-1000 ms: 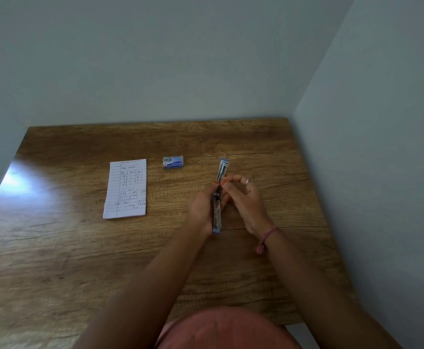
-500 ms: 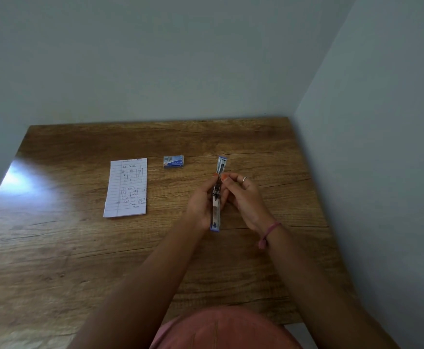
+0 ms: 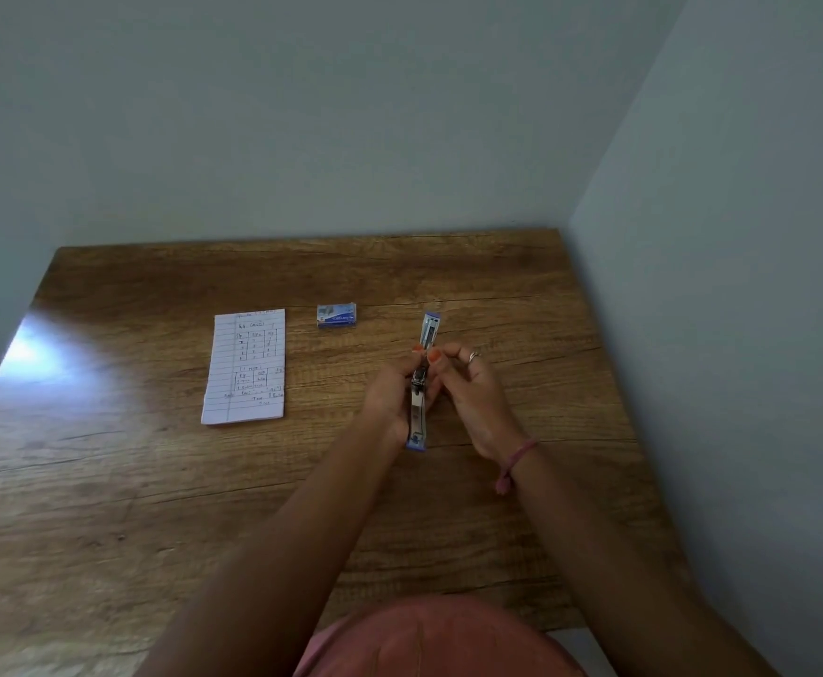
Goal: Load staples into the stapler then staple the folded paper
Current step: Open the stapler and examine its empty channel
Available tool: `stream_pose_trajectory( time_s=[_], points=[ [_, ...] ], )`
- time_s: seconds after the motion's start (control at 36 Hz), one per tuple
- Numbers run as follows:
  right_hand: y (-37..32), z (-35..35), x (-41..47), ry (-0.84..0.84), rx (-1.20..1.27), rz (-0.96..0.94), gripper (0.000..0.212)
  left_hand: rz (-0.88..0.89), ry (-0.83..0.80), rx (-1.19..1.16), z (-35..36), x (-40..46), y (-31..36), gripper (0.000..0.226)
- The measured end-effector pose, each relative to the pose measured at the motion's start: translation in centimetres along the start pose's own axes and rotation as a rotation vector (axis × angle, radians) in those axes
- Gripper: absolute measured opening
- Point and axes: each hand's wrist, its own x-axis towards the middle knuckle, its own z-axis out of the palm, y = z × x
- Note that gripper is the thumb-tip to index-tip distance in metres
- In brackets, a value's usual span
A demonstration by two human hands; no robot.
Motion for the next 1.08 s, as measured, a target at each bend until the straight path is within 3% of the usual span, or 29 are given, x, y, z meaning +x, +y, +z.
stream_pose_trajectory(
  time_s=[0.47, 0.83, 0.94, 1.08],
  points=[
    [1.0, -0.2, 0.1, 0.027, -0.063, -0.082, 0.019, -0.022, 0.049, 0.008, -0.2, 0.4, -0.3, 0.016],
    [1.4, -0.2, 0.1, -0.101, -0.202, -0.207, 0.014, -0.012, -0.007, 0.11, -0.6, 0.6, 0.8, 0.022],
    [1.1, -0.3, -0.1, -0.115, -0.027, -0.117, 0.011, -0.026, -0.023, 0.109, -0.5, 0.4, 1.0, 0.021],
    [-0.3, -1.1, 1.3, 0.027, 0.346, 0.095, 0.013, -0.078, -0.043, -0.044, -0.6, 0.5, 0.9, 0.014]
  ],
)
